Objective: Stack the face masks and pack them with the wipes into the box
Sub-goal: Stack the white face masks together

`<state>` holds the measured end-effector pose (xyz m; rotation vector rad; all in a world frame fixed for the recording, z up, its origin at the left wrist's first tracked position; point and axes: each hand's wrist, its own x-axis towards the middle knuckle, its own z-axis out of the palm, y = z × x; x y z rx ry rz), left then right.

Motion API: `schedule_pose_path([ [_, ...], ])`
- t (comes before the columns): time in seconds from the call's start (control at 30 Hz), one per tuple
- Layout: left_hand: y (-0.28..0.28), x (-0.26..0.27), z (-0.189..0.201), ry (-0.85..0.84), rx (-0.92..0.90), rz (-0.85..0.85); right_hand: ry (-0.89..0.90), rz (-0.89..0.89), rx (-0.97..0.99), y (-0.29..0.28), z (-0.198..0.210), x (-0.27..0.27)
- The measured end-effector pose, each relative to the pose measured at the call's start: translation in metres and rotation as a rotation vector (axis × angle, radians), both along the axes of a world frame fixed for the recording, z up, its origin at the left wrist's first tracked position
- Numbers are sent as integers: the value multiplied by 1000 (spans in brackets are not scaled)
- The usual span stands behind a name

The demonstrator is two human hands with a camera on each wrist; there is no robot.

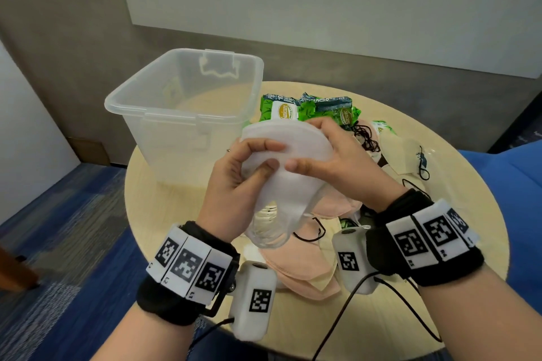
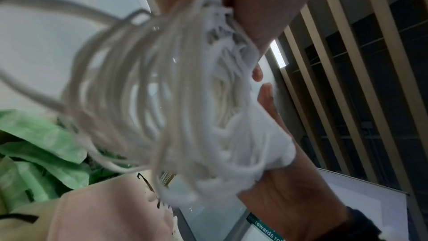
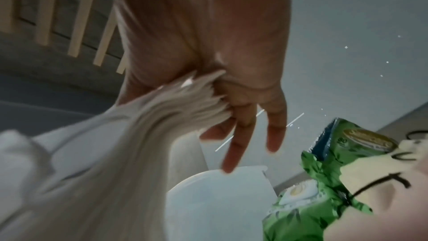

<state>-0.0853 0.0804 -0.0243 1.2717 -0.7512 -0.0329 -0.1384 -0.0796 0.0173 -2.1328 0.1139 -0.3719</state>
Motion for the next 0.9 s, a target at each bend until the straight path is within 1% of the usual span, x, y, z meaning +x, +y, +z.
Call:
schedule_pose_path([
  [0.03, -1, -1, -1, -4, 2, -8, 5, 8, 52, 1, -1, 0],
  [0.1, -3, -4, -1, -24, 12, -58, -58, -5, 88, 3, -3, 0],
  [0.17, -5, -6, -1, -32, 23, -119, -116, -10, 82, 7, -4, -1],
  [0.23, -4, -6, -1, -17, 15, -163, -130, -30, 26, 9, -4, -1],
  [0.33, -1, -3, -1, 20, 21, -153, -98, -36, -79, 11, -7, -3],
  [0.43, -2, -2, -3, 48, 24, -75, -50, -54, -117, 12, -8, -6],
  [0.5, -4, -1, -6, 62, 13, 4, -20, -51, -62, 10, -7, -6],
  [0.53, -5, 0, -7, 62, 1, 46, 0, -20, -2, 10, -6, -6],
  [0.63, -6, 2, -9, 24, -21, 109, 5, 103, 290, 9, -7, -6],
  [0.67, -6, 2, -9, 0, -17, 101, -17, 119, 367, 10, -8, -6],
  [0.73, -5, 1, -8, -34, 7, 66, -70, 111, 456, 13, -8, -5],
  [0.8, -2, 1, -6, -40, 31, 21, -95, 105, 482, 16, -7, -3],
  [0.9, 4, 2, 1, -9, 62, -81, -85, 102, 465, 16, -3, 0],
])
